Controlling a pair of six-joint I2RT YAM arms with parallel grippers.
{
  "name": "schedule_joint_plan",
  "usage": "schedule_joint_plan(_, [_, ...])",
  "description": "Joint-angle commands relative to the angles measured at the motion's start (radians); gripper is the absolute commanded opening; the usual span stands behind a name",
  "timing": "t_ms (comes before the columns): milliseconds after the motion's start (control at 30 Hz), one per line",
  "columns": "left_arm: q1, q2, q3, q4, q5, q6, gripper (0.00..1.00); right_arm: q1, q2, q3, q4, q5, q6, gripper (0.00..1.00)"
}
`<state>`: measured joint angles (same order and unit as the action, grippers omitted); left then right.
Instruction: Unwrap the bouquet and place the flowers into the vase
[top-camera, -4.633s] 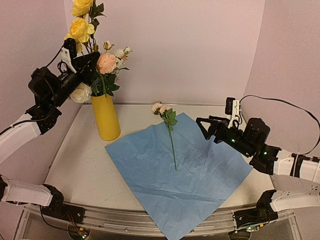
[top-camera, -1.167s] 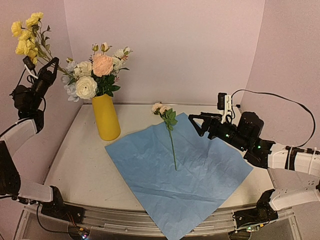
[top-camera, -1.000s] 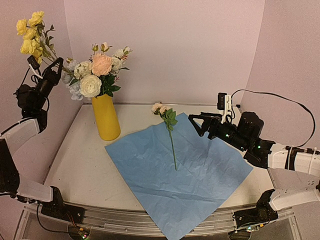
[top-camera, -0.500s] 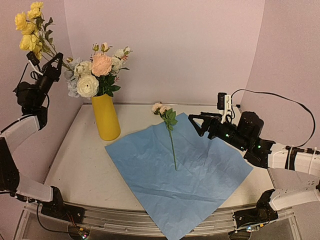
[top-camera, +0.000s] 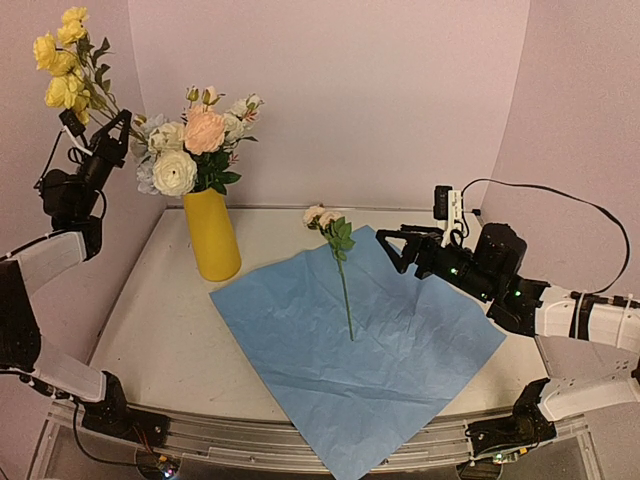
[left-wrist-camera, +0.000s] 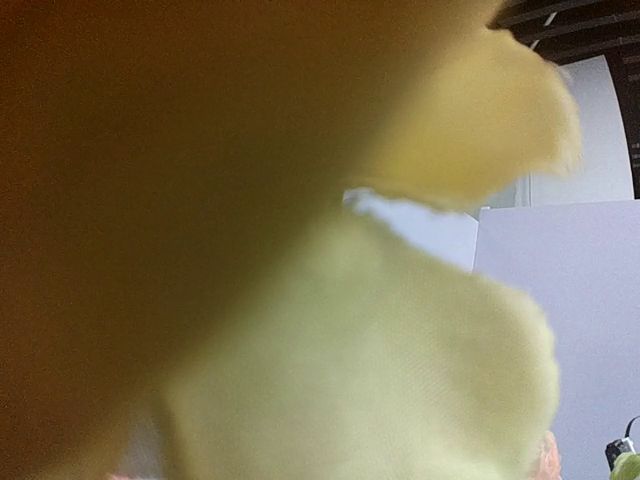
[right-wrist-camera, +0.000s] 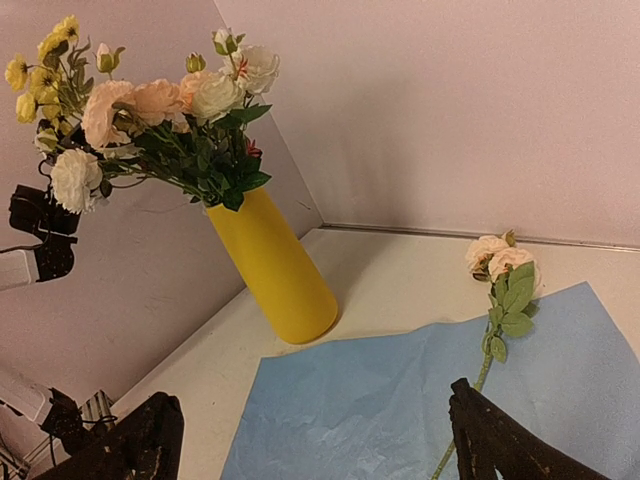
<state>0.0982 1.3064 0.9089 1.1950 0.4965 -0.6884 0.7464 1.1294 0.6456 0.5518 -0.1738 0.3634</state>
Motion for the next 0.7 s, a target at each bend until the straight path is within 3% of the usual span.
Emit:
schedule_joint_plan(0, [-0.029, 0.03, -0.012, 0.095, 0.031, 0.027, 0.0, 0.002, -0.006, 0.043, 0.011, -0.007, -0.014, 0.93])
schedule_joint_plan(333, [-0.08, 0.013, -0.108, 0.095, 0.067, 0.127, 0.0, 0.002, 0.004, 0.047, 0.012, -0.011, -0.013, 0.93])
schedule_joint_plan(667, [-0.094, 0.092, -0.186, 0.095, 0.09, 0.214, 0.0, 0.002, 0.001, 0.052, 0.011, -0.017, -0.006, 0.93])
